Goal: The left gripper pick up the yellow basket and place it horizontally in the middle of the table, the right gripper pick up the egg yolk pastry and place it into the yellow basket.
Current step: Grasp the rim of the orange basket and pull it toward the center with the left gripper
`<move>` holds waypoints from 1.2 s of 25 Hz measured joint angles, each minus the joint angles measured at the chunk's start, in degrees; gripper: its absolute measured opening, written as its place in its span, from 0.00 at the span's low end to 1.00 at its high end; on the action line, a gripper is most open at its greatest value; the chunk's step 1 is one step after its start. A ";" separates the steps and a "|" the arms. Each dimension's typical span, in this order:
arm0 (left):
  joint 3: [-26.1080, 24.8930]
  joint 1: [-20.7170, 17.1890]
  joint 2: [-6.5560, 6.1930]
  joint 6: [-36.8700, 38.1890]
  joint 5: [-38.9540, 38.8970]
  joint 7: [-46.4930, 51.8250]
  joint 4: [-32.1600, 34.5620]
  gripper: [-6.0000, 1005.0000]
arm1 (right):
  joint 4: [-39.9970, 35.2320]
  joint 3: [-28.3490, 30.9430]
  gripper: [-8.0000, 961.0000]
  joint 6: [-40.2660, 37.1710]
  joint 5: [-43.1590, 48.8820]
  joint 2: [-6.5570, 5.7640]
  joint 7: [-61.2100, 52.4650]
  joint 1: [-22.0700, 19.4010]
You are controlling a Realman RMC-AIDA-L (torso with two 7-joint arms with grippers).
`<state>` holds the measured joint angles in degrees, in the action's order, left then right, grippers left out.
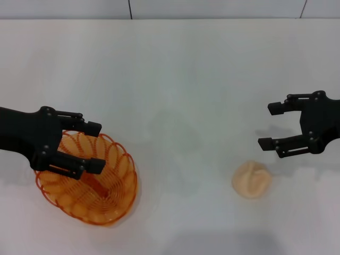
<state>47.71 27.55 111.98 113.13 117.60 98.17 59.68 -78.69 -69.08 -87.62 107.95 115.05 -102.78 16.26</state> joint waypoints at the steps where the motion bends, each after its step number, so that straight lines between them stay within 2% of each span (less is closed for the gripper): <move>1: -0.01 0.02 -0.01 -0.02 0.00 0.00 0.00 0.88 | 0.02 0.00 0.87 0.05 0.03 0.00 0.00 0.04; 12: -0.02 0.30 -0.15 -0.64 0.21 0.00 0.00 0.88 | 0.46 0.00 0.87 0.76 0.01 0.00 0.38 0.19; 18: -0.21 0.48 -0.92 -1.17 2.62 0.97 0.03 0.88 | 0.56 0.00 0.87 1.50 -0.05 0.00 0.44 0.19; 23: -3.54 0.86 -2.03 -1.26 6.85 3.77 0.12 0.88 | 0.66 -0.37 0.87 2.21 -0.09 0.08 0.29 0.18; 24: -6.96 1.06 -2.59 -1.28 9.71 5.11 0.60 0.88 | 0.66 -0.45 0.87 2.31 -0.10 0.08 0.27 0.17; 25: -8.20 1.10 -2.85 -1.30 10.90 5.67 0.91 0.88 | 0.66 -0.54 0.87 2.38 -0.16 0.09 0.26 0.17; 27: -8.77 1.10 -2.97 -1.33 11.66 5.97 1.06 0.88 | 0.66 -0.63 0.87 2.50 -0.27 0.09 0.23 0.18; 28: -11.15 1.19 -3.46 -1.60 14.67 7.21 1.52 0.88 | 0.66 -0.66 0.87 2.56 -0.29 0.09 0.21 0.19; 30: -12.18 1.39 -3.71 -2.10 17.33 8.12 1.57 0.88 | 0.66 -0.77 0.87 2.82 -0.46 0.11 0.16 0.22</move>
<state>35.52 28.94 108.27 111.03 134.93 106.29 61.24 -78.03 -69.85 -84.80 107.49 115.16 -102.62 16.48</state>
